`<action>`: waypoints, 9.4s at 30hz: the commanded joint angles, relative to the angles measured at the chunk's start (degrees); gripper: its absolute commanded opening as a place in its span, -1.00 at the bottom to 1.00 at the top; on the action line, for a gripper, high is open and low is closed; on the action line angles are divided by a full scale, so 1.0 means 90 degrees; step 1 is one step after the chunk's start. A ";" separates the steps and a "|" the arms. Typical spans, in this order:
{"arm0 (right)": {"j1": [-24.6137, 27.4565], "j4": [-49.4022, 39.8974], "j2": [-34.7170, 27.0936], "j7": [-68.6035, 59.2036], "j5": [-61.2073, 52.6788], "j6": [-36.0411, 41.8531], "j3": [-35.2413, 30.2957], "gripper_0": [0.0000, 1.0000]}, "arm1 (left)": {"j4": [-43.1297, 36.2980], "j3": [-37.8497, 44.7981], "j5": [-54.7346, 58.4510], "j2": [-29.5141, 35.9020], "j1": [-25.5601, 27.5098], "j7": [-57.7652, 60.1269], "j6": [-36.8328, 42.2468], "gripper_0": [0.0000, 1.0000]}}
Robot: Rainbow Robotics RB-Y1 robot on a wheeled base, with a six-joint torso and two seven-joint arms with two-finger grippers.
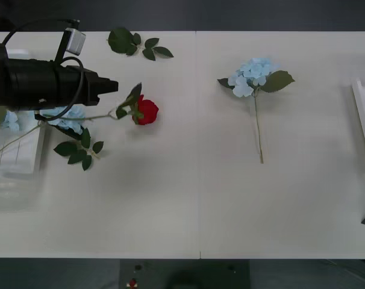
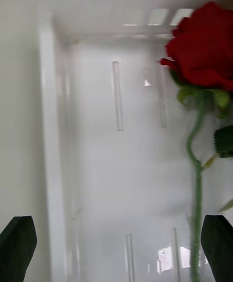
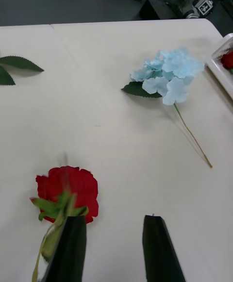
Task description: Put the red flowers into the right box and the blue flowers into the left box
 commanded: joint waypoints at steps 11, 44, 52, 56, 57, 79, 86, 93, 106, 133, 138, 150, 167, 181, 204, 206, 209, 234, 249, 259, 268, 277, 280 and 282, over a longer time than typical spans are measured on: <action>-0.0265 -0.0338 -0.0253 0.3529 -0.3114 0.2766 -0.1475 0.99 | -0.0164 0.0073 -0.1788 -0.0338 0.0280 -0.0278 0.0863 0.98; -0.2970 -0.0836 0.2833 -0.0748 0.0548 0.2659 0.0868 1.00 | 0.2063 -0.0455 -0.4298 -0.1540 -0.0667 -0.0385 0.0472 1.00; -0.3176 -0.0299 0.3400 -0.0807 0.1349 0.2219 0.1122 1.00 | 0.2297 -0.1060 -0.4688 -0.1608 -0.0764 -0.0356 -0.0133 1.00; -0.3498 0.0424 0.3703 -0.0777 0.1378 0.1848 0.1532 1.00 | 0.2424 -0.1216 -0.4747 -0.1627 -0.0774 -0.0366 -0.0299 0.73; -0.3537 0.0580 0.3781 -0.0767 0.1388 0.1780 0.1562 1.00 | 0.2434 -0.1246 -0.4747 -0.1627 -0.0774 -0.0356 -0.0329 0.64; -0.3742 0.1595 0.4074 -0.0582 0.2247 0.1096 0.2314 1.00 | 0.1711 -0.0835 -0.2315 -0.0993 -0.0764 -0.0356 0.0013 -1.00; -0.3742 0.1830 0.4142 -0.0533 0.2325 0.0920 0.2480 1.00 | 0.1067 0.0219 -0.0567 -0.0622 -0.0764 -0.0307 0.0746 -1.00; -0.3742 0.1830 0.4142 -0.0475 0.2296 0.0920 0.2597 1.00 | 0.1008 0.1147 0.1210 -0.0573 -0.0764 -0.0200 0.1029 -1.00; -0.3761 0.1371 0.3712 0.0356 0.1144 0.1223 0.2401 1.00 | 0.1047 0.0502 0.4003 -0.0631 -0.0755 -0.0141 0.0150 -1.00; -0.2746 0.0082 0.1173 0.4760 -0.5458 0.3410 0.1571 1.00 | 0.0696 -0.0826 0.2363 -0.2956 -0.1028 -0.0326 -0.2712 -1.00; -0.2365 -0.0367 0.0822 0.5121 -0.6181 0.3410 0.1571 1.00 | 0.0696 -0.0826 0.2236 -0.3170 -0.1028 -0.0326 -0.2956 -1.00; -0.1554 -0.1373 0.0490 0.6088 -0.8036 0.3118 0.1571 1.00 | 0.0696 -0.0806 0.2236 -0.3327 -0.1028 -0.0317 -0.3161 -1.00; -0.0812 -0.2047 0.1212 0.6527 -0.8808 0.2795 0.1308 1.00 | 0.0696 -0.0787 0.2226 -0.3327 -0.0999 -0.0317 -0.3161 -1.00; -0.0783 -0.1715 0.2462 0.6586 -0.8270 0.2405 0.0849 1.00 | 0.0696 -0.0777 0.2245 -0.3307 -0.0950 -0.0317 -0.3161 -1.00; -0.0802 -0.1715 0.2912 0.6557 -0.8095 0.1936 0.0780 -0.98 | 0.0696 -0.0757 0.2245 -0.3278 -0.0930 -0.0317 -0.3151 -1.00; -0.0812 -0.1725 0.2912 0.6547 -0.8095 0.1907 0.0780 -1.00 | 0.0696 -0.0757 0.2255 -0.3268 -0.0921 -0.0317 -0.3151 -1.00; -0.0822 -0.1725 0.2921 0.6557 -0.8095 0.1887 0.0780 -1.00 | 0.0696 -0.0757 0.2323 -0.3258 -0.0901 -0.0317 -0.3161 -0.98; -0.0890 -0.1715 0.2540 0.6547 -0.8056 0.1623 0.0780 -1.00 | -0.0418 -0.1558 0.3241 -0.0172 0.0173 -0.0463 -0.2301 1.00; -0.0969 -0.1461 -0.0262 0.5990 -0.7069 0.1028 0.0985 -1.00 | -0.1326 -0.1519 0.2792 0.1976 0.0603 -0.0756 -0.2223 1.00; -0.0978 -0.0533 -0.1092 0.5785 -0.6630 -0.0496 0.2021 -1.00 | -0.1111 -0.1490 0.2734 0.1751 0.0622 -0.1567 -0.2243 1.00; -0.0998 0.1117 -0.0809 0.5805 -0.6552 -0.1297 0.2470 -1.00 | -0.1111 -0.1490 0.3007 0.1751 0.0622 -0.1586 -0.2194 1.00; -0.0998 0.2357 -0.0409 0.5795 -0.5800 -0.1541 0.2470 -1.00 | -0.1013 -0.1490 0.3486 0.1742 0.0632 -0.1606 -0.2223 1.00; -0.0998 0.2611 -0.0262 0.5785 -0.5575 -0.1648 0.2470 -1.00 | -0.0974 -0.1490 0.3564 0.1751 0.0632 -0.1606 -0.2223 1.00; -0.0998 0.2816 -0.0194 0.5785 -0.5429 -0.1658 0.2460 -1.00 | -0.0935 -0.1490 0.3564 0.1751 0.0642 -0.1625 -0.2213 1.00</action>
